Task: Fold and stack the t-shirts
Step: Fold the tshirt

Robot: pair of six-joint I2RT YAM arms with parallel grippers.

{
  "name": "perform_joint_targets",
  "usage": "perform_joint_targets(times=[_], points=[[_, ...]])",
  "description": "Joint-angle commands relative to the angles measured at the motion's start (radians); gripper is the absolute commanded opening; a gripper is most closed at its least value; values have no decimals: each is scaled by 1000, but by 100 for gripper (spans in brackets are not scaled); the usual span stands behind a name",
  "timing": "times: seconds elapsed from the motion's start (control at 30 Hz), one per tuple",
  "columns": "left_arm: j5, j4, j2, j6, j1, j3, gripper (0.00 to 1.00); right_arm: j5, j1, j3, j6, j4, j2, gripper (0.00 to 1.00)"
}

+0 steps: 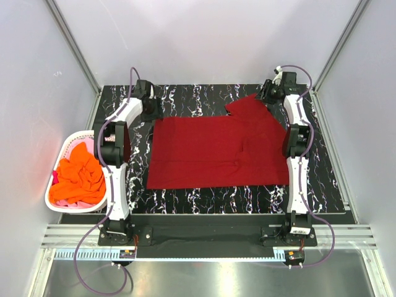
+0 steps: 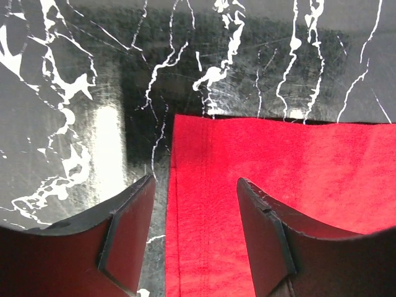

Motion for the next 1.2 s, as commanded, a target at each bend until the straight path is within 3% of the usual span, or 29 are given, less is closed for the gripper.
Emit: perform_joint_targets(times=[0.0, 0.17, 0.3, 0.33, 0.47, 0.7, 0.83, 1.17], points=[[12, -10, 30, 22, 4, 54, 61, -24, -23, 54, -35, -24, 5, 49], [28, -21, 68, 36, 9, 80, 54, 1, -25, 50, -49, -24, 0, 50], [80, -32, 85, 40, 9, 98, 30, 10, -29, 35, -72, -35, -14, 53], [83, -33, 85, 43, 7, 98, 18, 43, -32, 11, -107, -32, -29, 53], [92, -33, 85, 51, 9, 103, 0, 10, -31, -25, -129, -33, -48, 53], [137, -33, 88, 34, 9, 115, 0, 91, -32, -20, -132, -44, -58, 49], [143, -33, 85, 10, 9, 123, 0, 9, -52, 20, -86, -43, -66, 50], [151, -33, 64, -9, 7, 123, 0, 11, -55, -88, -132, -44, -170, 58]])
